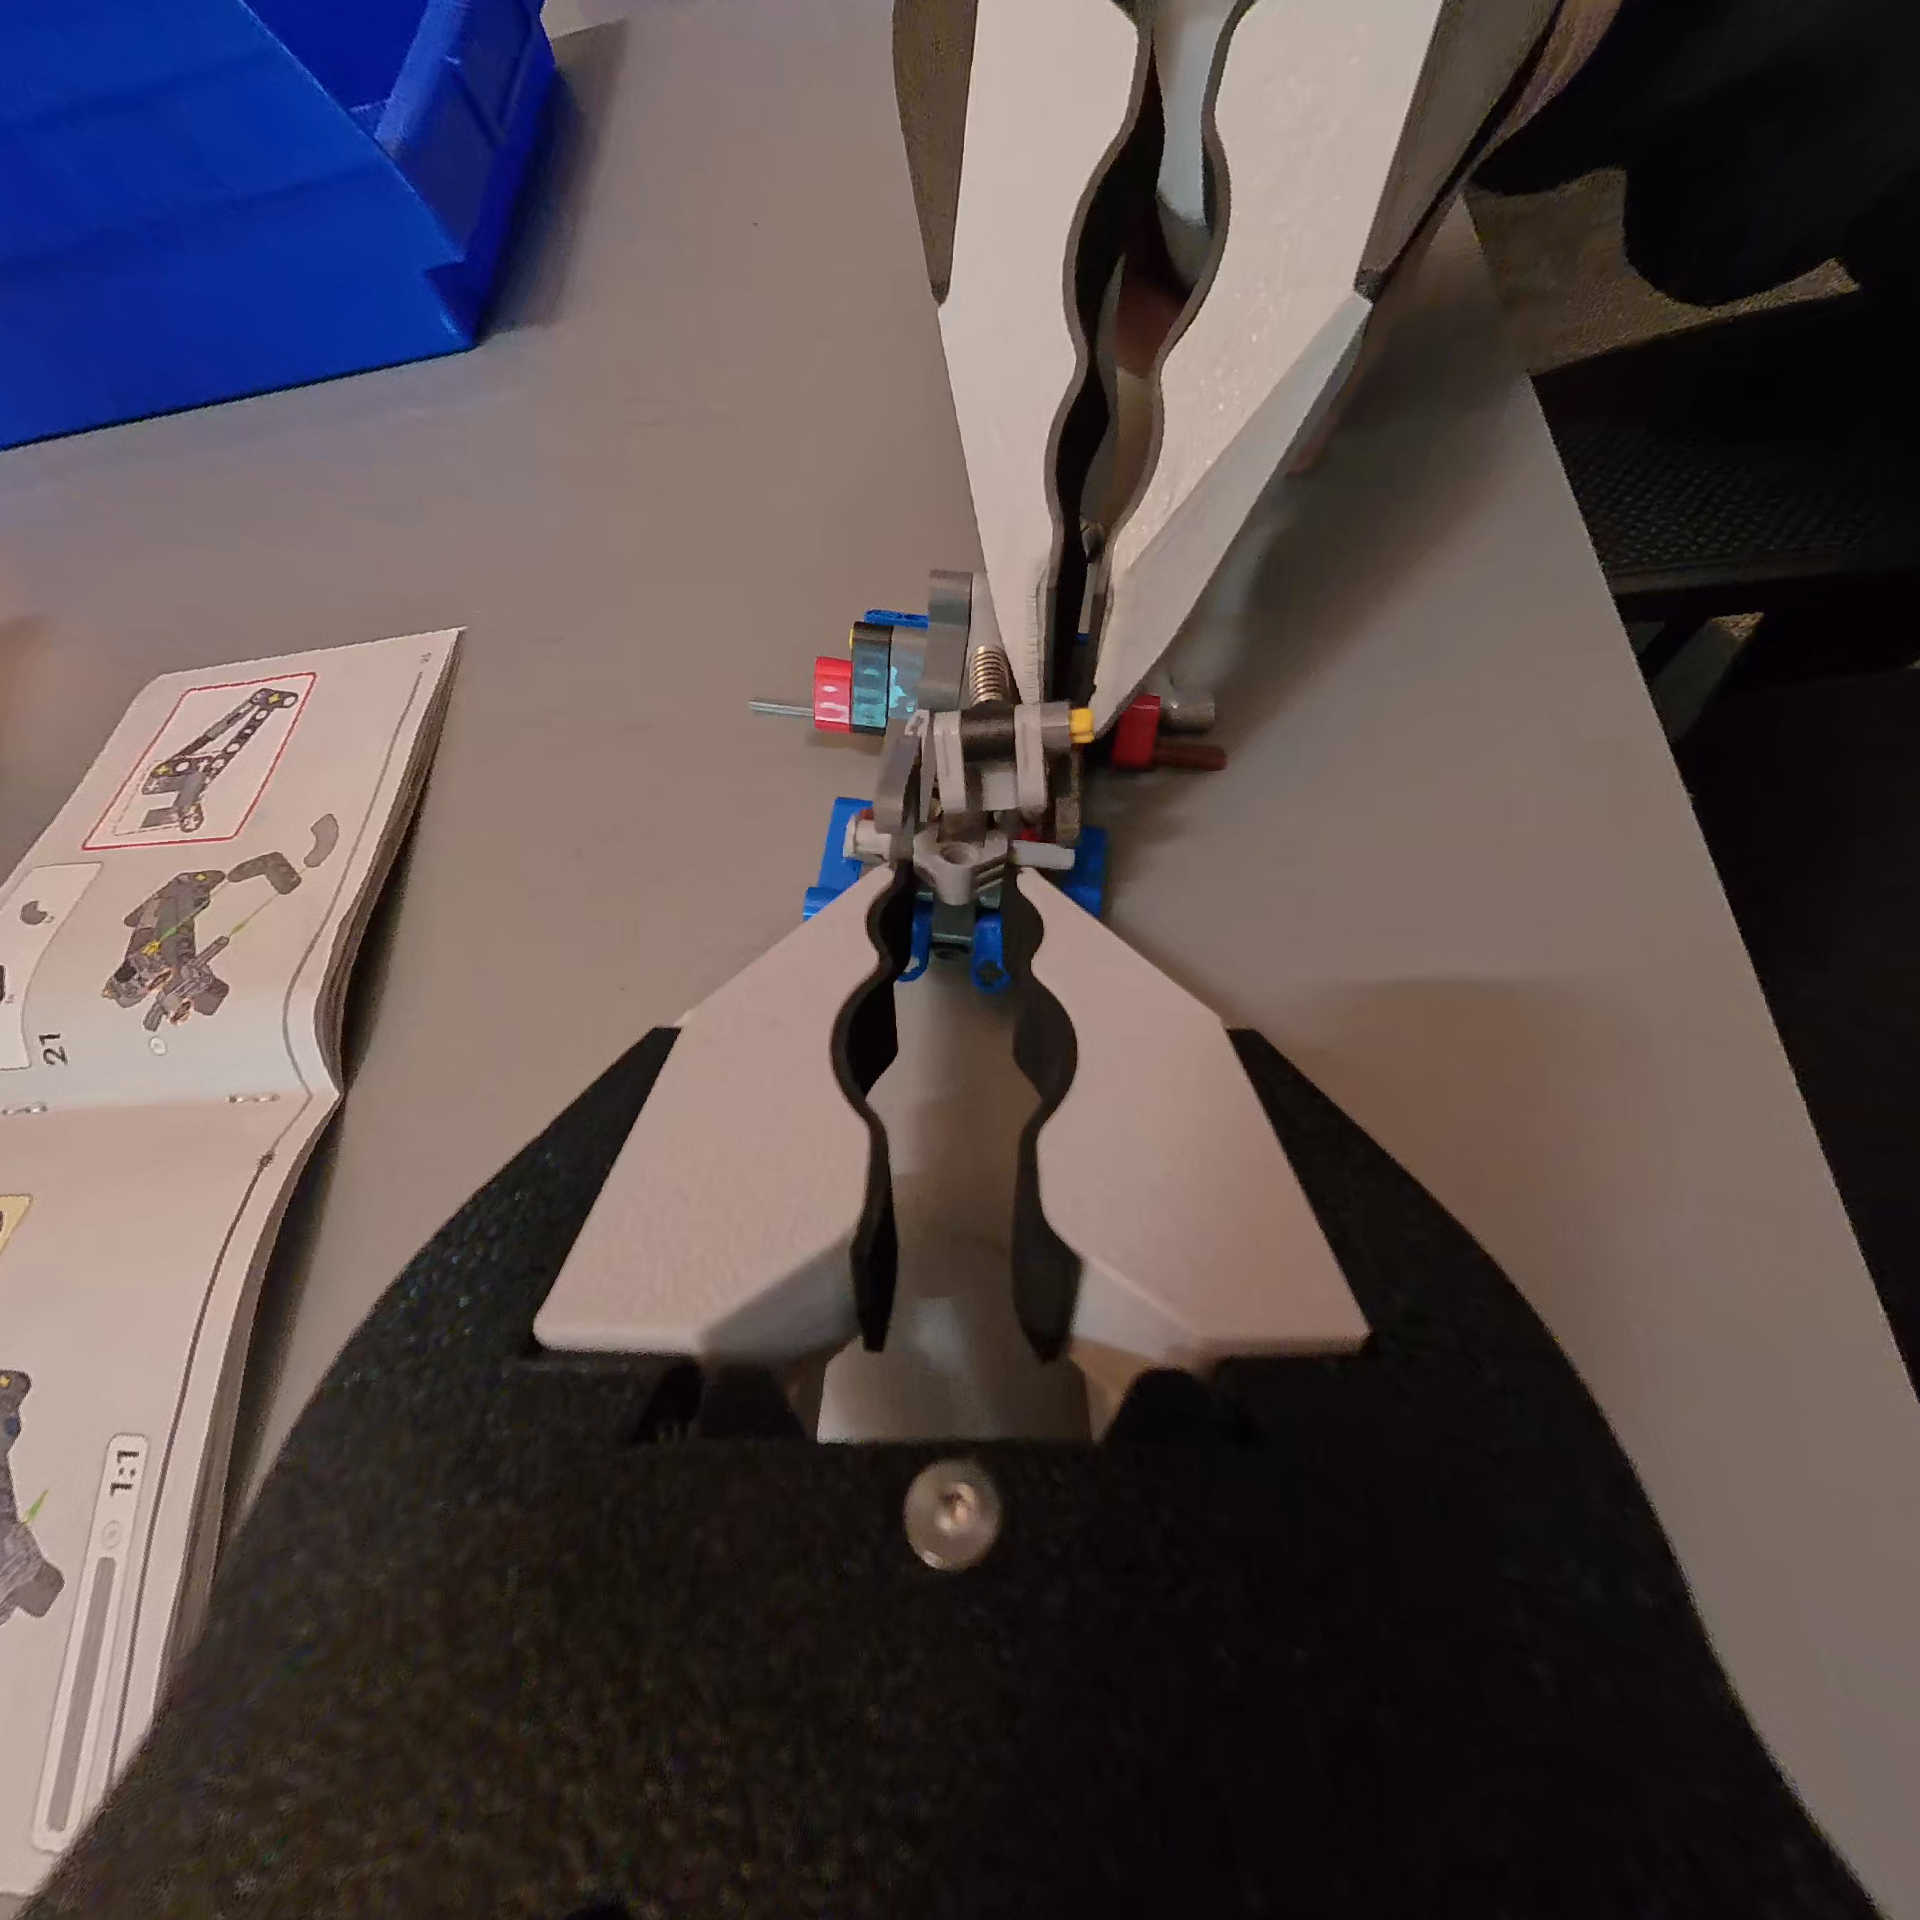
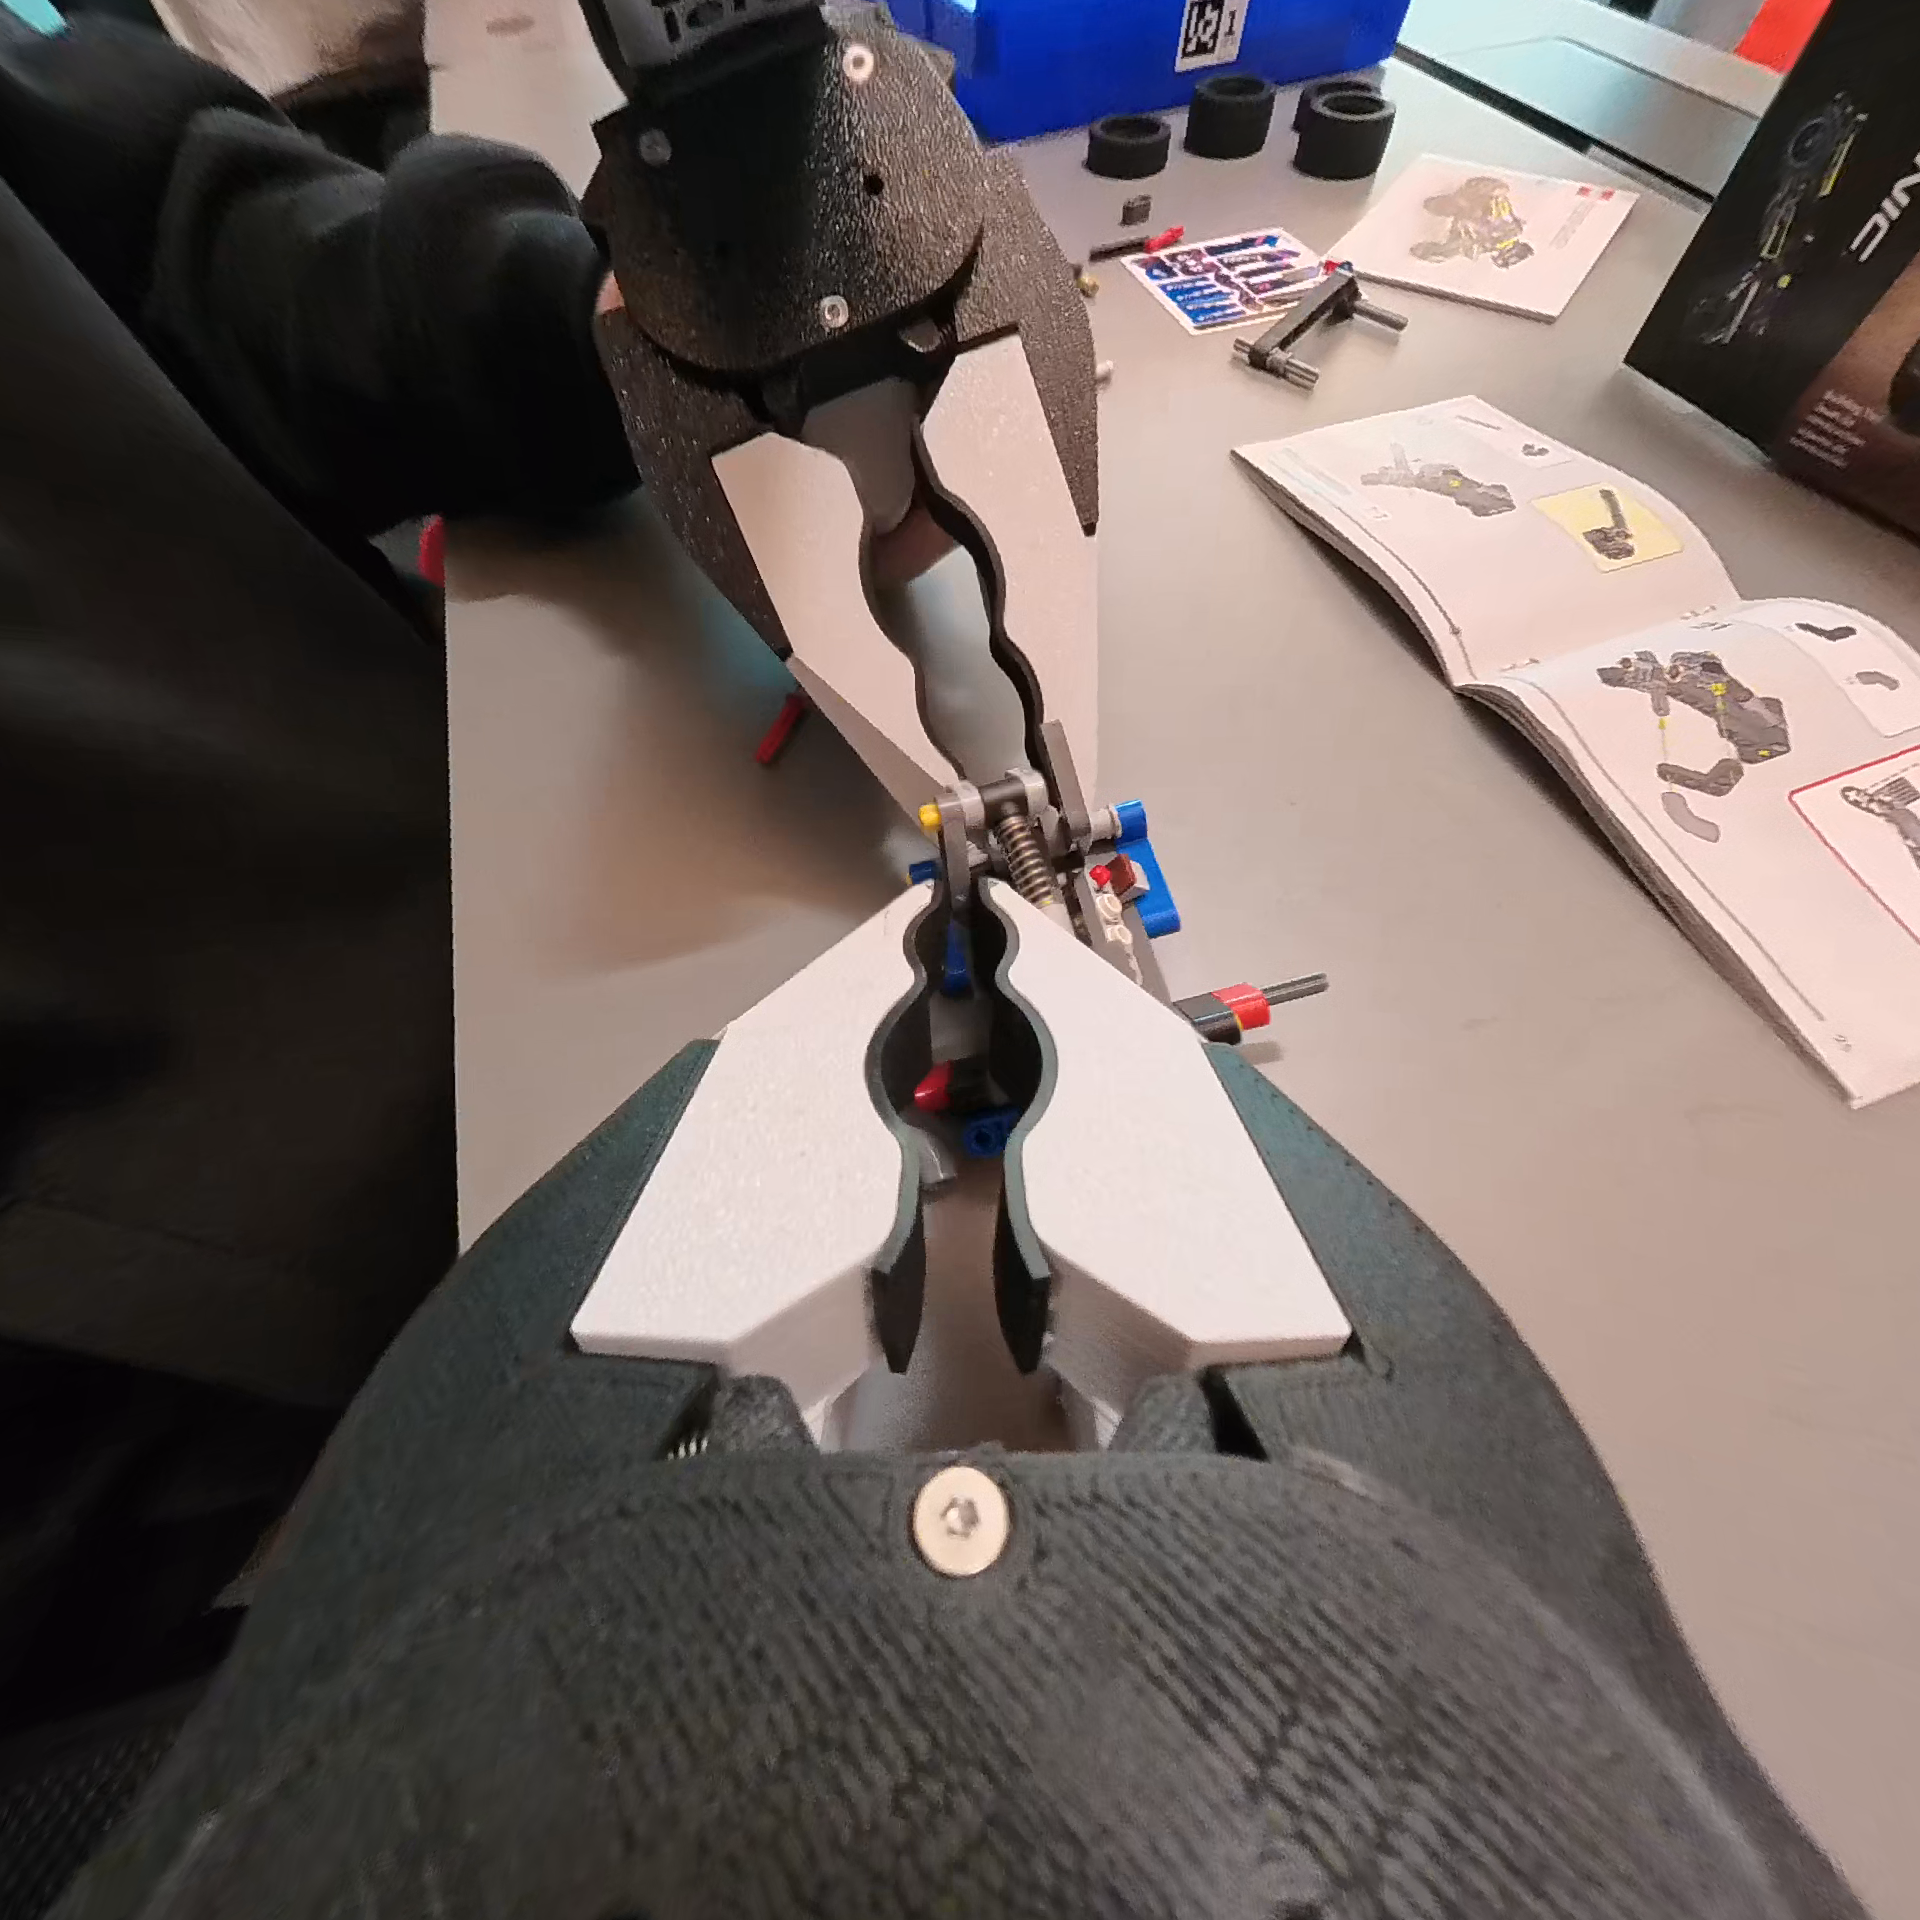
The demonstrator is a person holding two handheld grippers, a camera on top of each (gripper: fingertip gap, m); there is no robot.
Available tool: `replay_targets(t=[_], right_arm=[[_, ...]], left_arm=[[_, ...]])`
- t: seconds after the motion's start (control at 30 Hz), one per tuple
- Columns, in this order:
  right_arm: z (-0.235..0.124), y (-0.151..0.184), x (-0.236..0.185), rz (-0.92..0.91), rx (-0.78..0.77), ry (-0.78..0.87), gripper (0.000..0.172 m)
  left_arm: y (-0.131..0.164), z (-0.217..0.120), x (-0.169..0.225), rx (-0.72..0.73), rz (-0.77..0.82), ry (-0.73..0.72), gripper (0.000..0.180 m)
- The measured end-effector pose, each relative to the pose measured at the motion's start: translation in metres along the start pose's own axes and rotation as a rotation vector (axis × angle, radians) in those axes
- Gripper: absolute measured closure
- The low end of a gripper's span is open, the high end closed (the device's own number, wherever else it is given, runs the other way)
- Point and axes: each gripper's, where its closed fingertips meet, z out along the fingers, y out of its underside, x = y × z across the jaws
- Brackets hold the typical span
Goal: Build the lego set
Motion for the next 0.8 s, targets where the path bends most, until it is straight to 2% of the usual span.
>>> replay_targets(t=[0.03, 0.4, 0.8], right_arm=[[0.000, 0.000, 0.000, 0.005, 0.011, -0.003, 0.172], [0.002, 0.001, 0.003, -0.022, 0.006, 0.018, 0.172], [0.002, 0.001, 0.012, -0.185, -0.105, 0.135, 0.171]], left_arm=[[0.000, 0.000, 0.000, 0.000, 0.000, -0.001, 0.168], [0.000, 0.001, -0.003, -0.006, -0.027, -0.015, 0.168], [-0.001, 0.003, -0.004, -0.004, -0.064, -0.007, 0.168]])
